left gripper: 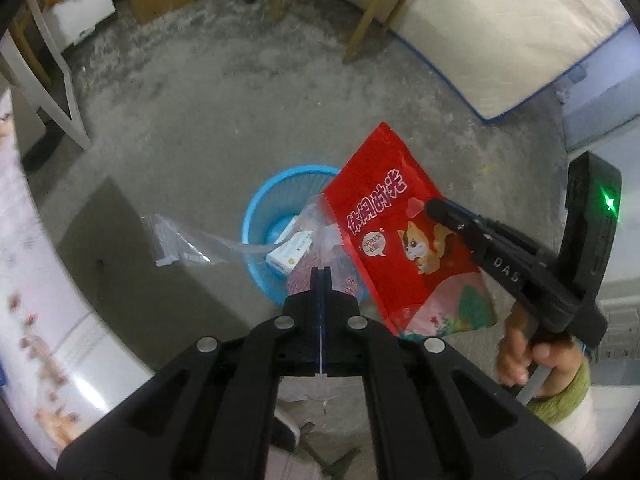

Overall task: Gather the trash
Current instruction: 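Release the red snack bag and plastic bag into the blue wastebasket, then grasp the brown paper bag with the right gripper and lift it, then grasp the clear barcode bag with the left gripper while the right gripper holds the paper bag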

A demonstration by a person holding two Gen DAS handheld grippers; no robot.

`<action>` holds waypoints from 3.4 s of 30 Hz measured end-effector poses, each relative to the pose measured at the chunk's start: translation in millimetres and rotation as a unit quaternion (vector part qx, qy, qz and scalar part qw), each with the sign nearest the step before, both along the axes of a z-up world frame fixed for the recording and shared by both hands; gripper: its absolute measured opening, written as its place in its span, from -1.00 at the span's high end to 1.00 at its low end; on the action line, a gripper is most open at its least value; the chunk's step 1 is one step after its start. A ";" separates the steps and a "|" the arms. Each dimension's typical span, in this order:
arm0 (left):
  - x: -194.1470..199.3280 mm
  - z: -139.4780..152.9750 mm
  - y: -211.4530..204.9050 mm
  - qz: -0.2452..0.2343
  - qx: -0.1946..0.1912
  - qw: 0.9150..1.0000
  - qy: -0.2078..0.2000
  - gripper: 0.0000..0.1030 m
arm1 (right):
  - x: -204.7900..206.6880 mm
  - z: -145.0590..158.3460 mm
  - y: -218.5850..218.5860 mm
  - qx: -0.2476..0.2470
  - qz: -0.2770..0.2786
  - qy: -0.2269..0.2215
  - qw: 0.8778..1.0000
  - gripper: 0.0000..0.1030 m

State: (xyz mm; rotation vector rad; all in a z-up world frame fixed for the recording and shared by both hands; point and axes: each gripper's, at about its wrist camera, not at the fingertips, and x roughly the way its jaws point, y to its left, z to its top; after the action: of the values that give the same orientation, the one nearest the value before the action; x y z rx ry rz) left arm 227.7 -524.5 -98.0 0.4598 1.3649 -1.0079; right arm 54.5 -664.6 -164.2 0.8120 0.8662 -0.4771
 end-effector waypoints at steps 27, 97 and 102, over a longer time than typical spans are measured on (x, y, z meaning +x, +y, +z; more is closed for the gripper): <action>26.8 135.5 161.0 0.084 -0.100 0.990 -0.053 -0.39 | -116.8 -38.7 38.5 0.051 -0.099 -0.028 0.993 -0.04; -125.9 38.8 293.9 0.022 -0.060 0.960 -0.271 0.92 | -18.5 52.8 265.2 0.119 0.170 -0.134 0.969 -0.09; -125.7 49.8 299.8 0.036 -0.073 0.956 -0.283 0.98 | -19.8 72.2 260.7 0.068 0.176 -0.151 0.970 -0.15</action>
State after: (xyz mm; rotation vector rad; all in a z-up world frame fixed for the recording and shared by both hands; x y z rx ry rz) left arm 102.0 -224.7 -48.2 0.5329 0.7828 -0.8236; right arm 34.7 -403.8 -92.0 0.8107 0.7419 0.0210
